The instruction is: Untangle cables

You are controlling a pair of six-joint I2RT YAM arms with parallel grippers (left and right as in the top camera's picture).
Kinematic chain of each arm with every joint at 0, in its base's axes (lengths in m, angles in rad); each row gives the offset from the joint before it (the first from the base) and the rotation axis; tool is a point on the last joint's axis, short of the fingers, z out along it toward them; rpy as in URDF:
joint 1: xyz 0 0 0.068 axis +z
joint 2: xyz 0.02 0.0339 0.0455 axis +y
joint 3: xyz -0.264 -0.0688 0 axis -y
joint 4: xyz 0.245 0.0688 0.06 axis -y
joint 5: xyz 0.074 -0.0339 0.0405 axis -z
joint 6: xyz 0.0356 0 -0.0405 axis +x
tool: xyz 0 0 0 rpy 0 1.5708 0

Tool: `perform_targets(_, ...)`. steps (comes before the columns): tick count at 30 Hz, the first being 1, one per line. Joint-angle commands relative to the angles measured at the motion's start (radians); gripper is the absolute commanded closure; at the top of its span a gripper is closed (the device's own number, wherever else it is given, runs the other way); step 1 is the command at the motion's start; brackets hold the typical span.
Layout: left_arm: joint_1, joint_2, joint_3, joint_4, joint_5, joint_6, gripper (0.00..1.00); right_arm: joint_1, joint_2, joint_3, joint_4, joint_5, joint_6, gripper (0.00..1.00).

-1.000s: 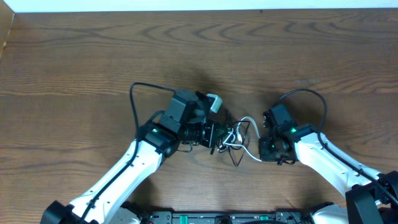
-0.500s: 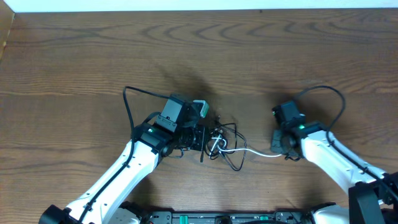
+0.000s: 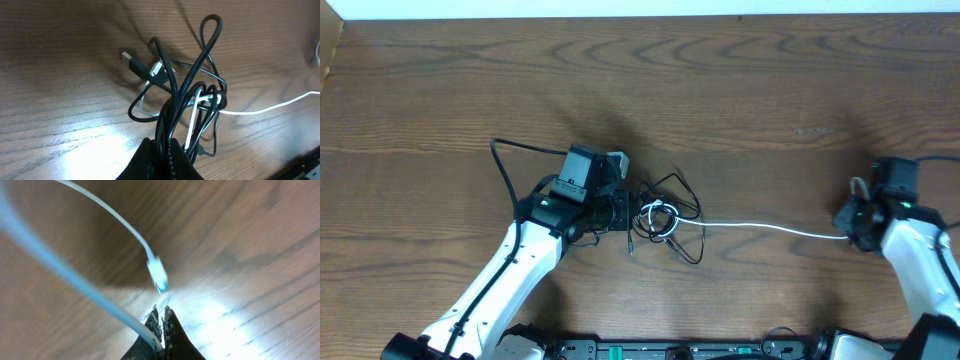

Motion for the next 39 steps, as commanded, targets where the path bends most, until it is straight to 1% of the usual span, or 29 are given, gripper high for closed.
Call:
perform_targets(1, 0.009, -0.017, 0.006, 0.023, 0.081, 0.013, 0.92, -0.053, -0.041, 0.024, 0.031, -0.135, -0.062, 0.99)
perform_targets(3, 0.009, -0.016, 0.006, 0.06, 0.182, 0.014, 0.92, -0.053, -0.046, 0.024, 0.074, -0.315, -0.122, 0.98)
perform_targets(4, 0.009, -0.016, 0.006, 0.084, 0.233, 0.014, 0.92, -0.05, -0.046, 0.024, 0.097, -0.425, -0.168, 0.91)
perform_targets(6, 0.009, -0.016, 0.006, 0.136, 0.319, 0.014, 0.92, -0.031, -0.046, 0.024, 0.143, -0.66, -0.262, 0.69)
perform_targets(7, 0.008, -0.016, 0.006, 0.163, 0.357, 0.014, 0.92, -0.018, -0.046, 0.024, 0.157, -0.743, -0.293, 0.59)
perform_targets(8, 0.006, -0.016, 0.006, 0.185, 0.385, 0.014, 0.92, -0.002, -0.046, 0.024, 0.167, -0.813, -0.317, 0.52)
perform_targets(10, -0.001, -0.016, 0.006, 0.225, 0.427, 0.014, 0.92, 0.032, -0.046, 0.024, 0.171, -0.862, -0.328, 0.41)
perform_targets(12, -0.012, -0.016, 0.006, 0.255, 0.456, 0.014, 0.93, 0.073, -0.046, 0.024, 0.163, -0.864, -0.329, 0.37)
perform_targets(15, -0.031, -0.016, 0.006, 0.283, 0.499, 0.013, 0.92, 0.147, -0.046, 0.024, 0.15, -0.865, -0.375, 0.34)
perform_targets(16, -0.038, -0.016, 0.006, 0.292, 0.517, 0.013, 0.92, 0.176, -0.046, 0.024, 0.146, -0.866, -0.388, 0.28)
perform_targets(18, -0.048, -0.016, 0.006, 0.307, 0.541, 0.013, 0.92, 0.235, -0.046, 0.024, 0.145, -0.872, -0.43, 0.23)
perform_targets(20, -0.058, -0.016, 0.006, 0.315, 0.548, 0.013, 0.92, 0.301, -0.046, 0.024, 0.145, -0.887, -0.486, 0.14)
perform_targets(23, -0.06, -0.016, 0.006, 0.314, 0.551, 0.013, 0.92, 0.386, -0.046, 0.024, 0.147, -0.894, -0.566, 0.06)
perform_targets(25, -0.059, -0.016, 0.006, 0.315, 0.566, 0.013, 0.93, 0.431, -0.046, 0.024, 0.153, -0.894, -0.616, 0.05)
perform_targets(28, -0.06, -0.016, 0.006, 0.315, 0.591, 0.013, 0.92, 0.471, -0.046, 0.024, 0.18, -0.893, -0.639, 0.03)
perform_targets(31, -0.06, -0.016, 0.006, 0.314, 0.612, 0.013, 0.92, 0.492, -0.046, 0.024, 0.231, -0.893, -0.637, 0.04)
perform_targets(32, -0.06, -0.016, 0.006, 0.314, 0.618, 0.013, 0.92, 0.496, -0.046, 0.024, 0.249, -0.893, -0.637, 0.07)
perform_targets(33, -0.06, -0.016, 0.006, 0.314, 0.623, 0.013, 0.92, 0.499, -0.046, 0.024, 0.264, -0.893, -0.637, 0.12)
perform_targets(34, -0.06, -0.016, 0.006, 0.314, 0.624, 0.013, 0.92, 0.499, -0.046, 0.024, 0.278, -0.894, -0.637, 0.24)
perform_targets(36, -0.06, -0.016, 0.006, 0.312, 0.623, 0.014, 0.92, 0.499, -0.046, 0.024, 0.289, -0.892, -0.637, 0.66)
perform_targets(37, -0.06, -0.016, 0.006, 0.311, 0.623, 0.014, 0.92, 0.499, -0.046, 0.024, 0.288, -0.885, -0.637, 0.91)
perform_targets(38, -0.06, -0.016, 0.006, 0.311, 0.621, 0.014, 0.92, 0.499, -0.046, 0.024, 0.285, -0.873, -0.635, 0.99)
perform_targets(39, -0.06, -0.016, 0.005, 0.311, 0.615, 0.014, 0.92, 0.499, -0.046, 0.024, 0.278, -0.84, -0.61, 0.99)
